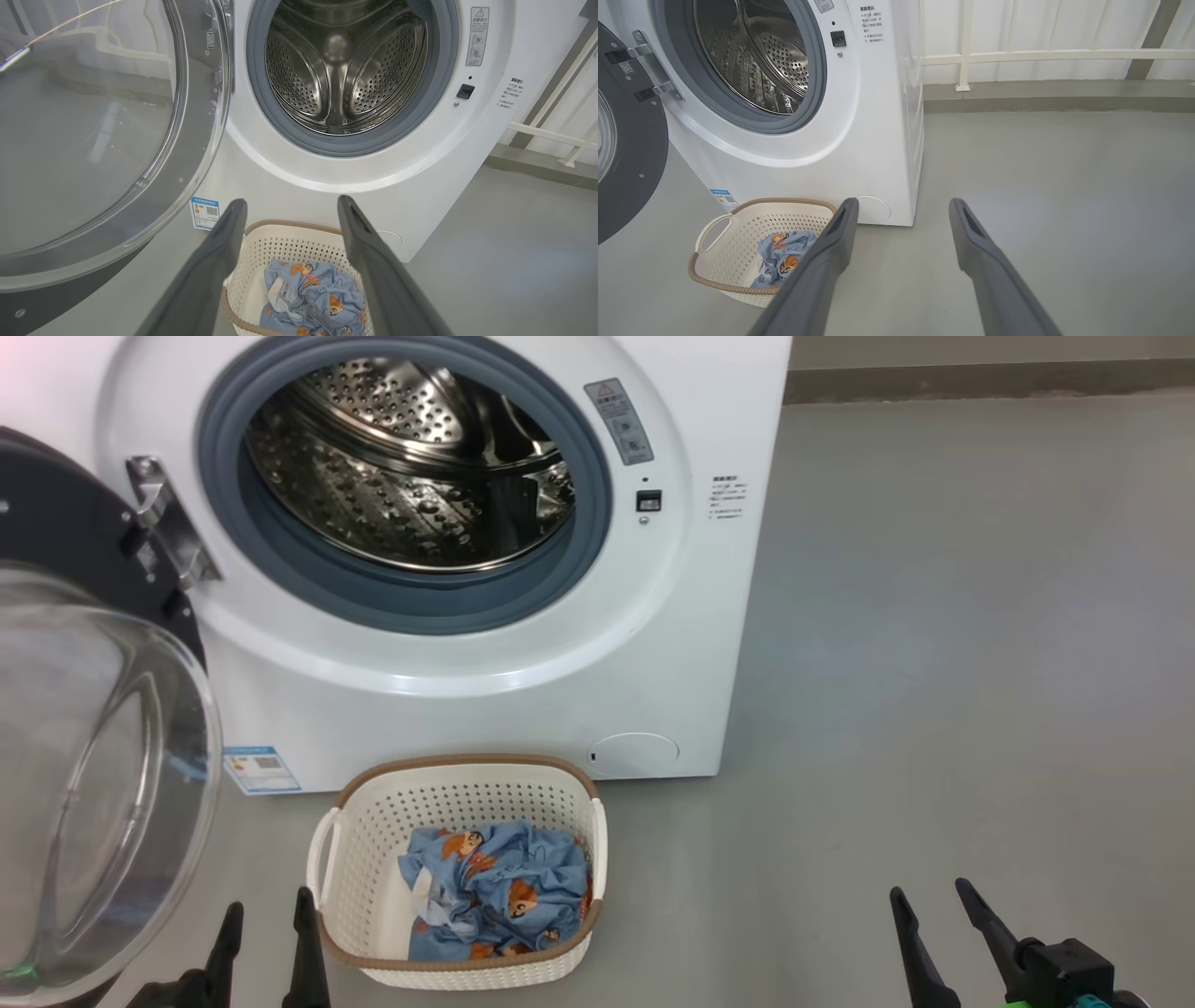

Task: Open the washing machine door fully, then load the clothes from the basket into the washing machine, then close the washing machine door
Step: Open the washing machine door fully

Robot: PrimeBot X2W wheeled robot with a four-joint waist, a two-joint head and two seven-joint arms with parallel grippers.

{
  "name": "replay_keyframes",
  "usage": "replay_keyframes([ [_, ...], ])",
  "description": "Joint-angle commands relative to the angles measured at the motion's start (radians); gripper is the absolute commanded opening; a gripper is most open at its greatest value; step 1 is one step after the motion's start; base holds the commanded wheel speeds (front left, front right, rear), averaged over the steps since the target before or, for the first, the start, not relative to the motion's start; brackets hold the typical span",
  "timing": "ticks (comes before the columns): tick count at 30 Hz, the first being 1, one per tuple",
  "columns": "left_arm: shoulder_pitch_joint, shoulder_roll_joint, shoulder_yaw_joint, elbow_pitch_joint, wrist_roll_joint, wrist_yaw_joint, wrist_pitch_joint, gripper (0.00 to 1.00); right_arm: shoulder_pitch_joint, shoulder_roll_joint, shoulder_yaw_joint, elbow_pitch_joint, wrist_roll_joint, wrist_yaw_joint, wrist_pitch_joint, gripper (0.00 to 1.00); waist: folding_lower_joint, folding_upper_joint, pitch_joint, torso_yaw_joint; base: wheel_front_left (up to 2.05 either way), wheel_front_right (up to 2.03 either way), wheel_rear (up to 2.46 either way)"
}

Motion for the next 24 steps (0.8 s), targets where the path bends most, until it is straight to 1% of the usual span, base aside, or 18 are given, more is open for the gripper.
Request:
replay_keyframes([
  [1, -0.017, 0.018, 0.030, -0.018, 0.003, 0.003, -0.005, 1.00, -0.027, -0.012, 0.021, -0.023, -0.011, -0.001, -0.012, 1.00, 0.0000, -0.0001, 0.001, 0.011, 0.00, 0.00, 0.00],
  [4, -0.013, 0.018, 0.028, -0.015, 0.006, 0.003, -0.005, 1.00, -0.032, -0.012, 0.018, -0.023, -0.013, -0.001, -0.012, 1.00, 0.0000, -0.0001, 0.000, 0.026, 0.00, 0.00, 0.00],
  [12, -0.005, 0.018, 0.033, -0.013, 0.008, -0.014, -0.005, 1.00, -0.040, -0.012, 0.004, -0.021, -0.024, -0.001, -0.012, 1.00, 0.0000, -0.0001, 0.000, 0.056, 0.00, 0.00, 0.00],
  [24, 0.003, 0.018, 0.036, -0.015, 0.010, -0.013, -0.005, 1.00, -0.038, -0.012, -0.005, -0.026, -0.033, -0.001, -0.012, 1.00, 0.0000, -0.0001, 0.003, 0.070, 0.00, 0.00, 0.00],
])
